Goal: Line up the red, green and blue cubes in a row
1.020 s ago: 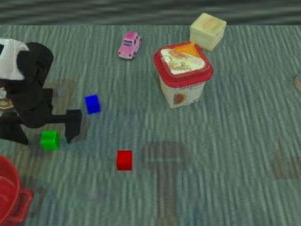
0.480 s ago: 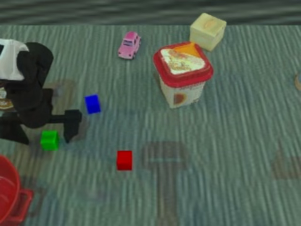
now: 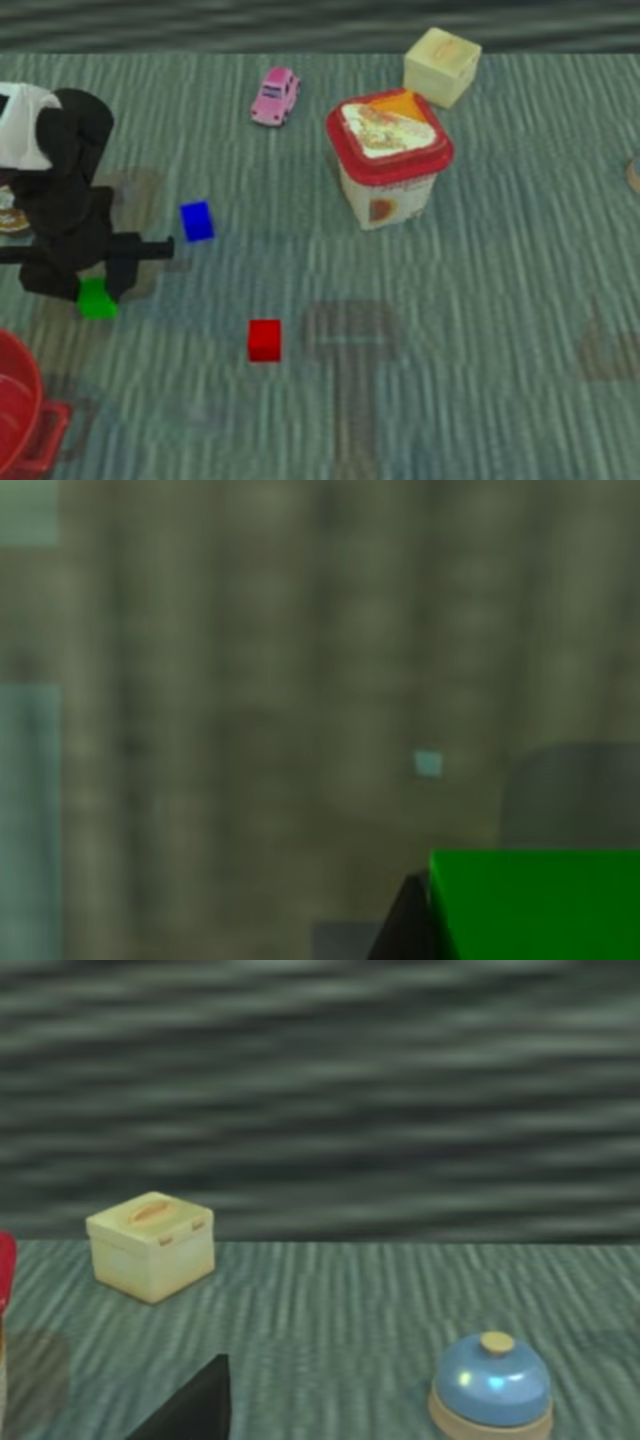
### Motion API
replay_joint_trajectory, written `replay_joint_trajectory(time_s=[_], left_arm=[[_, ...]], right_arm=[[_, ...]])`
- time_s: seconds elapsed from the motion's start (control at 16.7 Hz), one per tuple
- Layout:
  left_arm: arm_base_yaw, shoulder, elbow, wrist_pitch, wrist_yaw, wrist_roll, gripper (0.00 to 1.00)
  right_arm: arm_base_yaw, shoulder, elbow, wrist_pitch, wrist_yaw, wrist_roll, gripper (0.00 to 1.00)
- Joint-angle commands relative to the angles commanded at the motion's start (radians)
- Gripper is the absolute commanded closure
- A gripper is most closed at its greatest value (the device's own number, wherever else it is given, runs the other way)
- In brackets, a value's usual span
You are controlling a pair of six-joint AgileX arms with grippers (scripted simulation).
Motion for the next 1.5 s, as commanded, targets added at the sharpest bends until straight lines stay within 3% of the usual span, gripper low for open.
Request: replay_joint_trajectory(time_s=[0.6,1.08,1.5], left_arm=[[0.001,-0.028,0.011,-0.015,-0.004,0.003,1.0],[0.019,-0.141,0.128,-0.25,-0.004,-0.001,1.0],[-0.023,-0.121,0.168,-0.276,-0.005,-0.037,1.0]], right_arm=[[0.0,0.0,0.0,0.0,0.0,0.0,0.0],[0.0,0.0,0.0,0.0,0.0,0.0,0.0],[0.0,0.0,0.0,0.0,0.0,0.0,0.0]])
